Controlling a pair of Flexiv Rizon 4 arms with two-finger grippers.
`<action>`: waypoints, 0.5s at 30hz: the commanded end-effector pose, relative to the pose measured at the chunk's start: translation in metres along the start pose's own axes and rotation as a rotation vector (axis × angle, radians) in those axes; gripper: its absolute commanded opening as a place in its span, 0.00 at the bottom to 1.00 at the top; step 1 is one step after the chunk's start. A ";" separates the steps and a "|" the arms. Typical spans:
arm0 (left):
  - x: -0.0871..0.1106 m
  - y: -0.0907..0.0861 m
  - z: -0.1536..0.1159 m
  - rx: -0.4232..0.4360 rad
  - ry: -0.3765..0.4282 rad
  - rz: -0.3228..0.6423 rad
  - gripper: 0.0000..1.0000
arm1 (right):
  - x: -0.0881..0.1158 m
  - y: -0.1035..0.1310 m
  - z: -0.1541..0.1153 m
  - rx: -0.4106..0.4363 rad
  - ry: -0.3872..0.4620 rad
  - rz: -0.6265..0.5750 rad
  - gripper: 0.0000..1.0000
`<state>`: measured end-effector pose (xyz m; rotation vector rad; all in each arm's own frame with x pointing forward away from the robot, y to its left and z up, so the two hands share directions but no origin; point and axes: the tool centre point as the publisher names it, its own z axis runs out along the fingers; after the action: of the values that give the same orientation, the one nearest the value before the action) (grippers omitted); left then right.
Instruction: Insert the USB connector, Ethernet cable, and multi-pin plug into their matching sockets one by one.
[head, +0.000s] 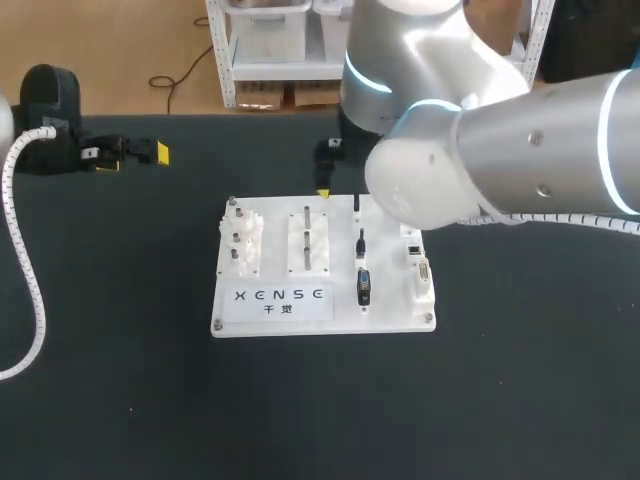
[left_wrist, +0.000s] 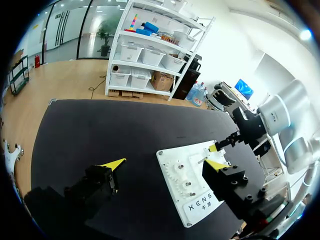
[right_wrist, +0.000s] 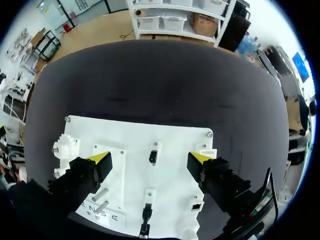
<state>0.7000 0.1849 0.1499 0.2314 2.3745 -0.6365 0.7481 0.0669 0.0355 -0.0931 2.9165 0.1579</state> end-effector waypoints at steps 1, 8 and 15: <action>0.000 0.000 0.000 0.000 0.000 0.000 1.00 | -0.007 0.000 0.000 0.008 0.038 0.051 1.00; 0.000 0.000 0.000 0.000 0.000 0.000 1.00 | -0.015 0.002 0.004 0.043 0.084 0.103 1.00; 0.000 0.000 0.000 0.000 0.000 0.000 1.00 | -0.017 0.007 0.011 0.065 0.106 0.093 1.00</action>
<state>0.7000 0.1849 0.1500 0.2315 2.3744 -0.6365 0.7594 0.0696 0.0311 0.0460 3.0047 0.0889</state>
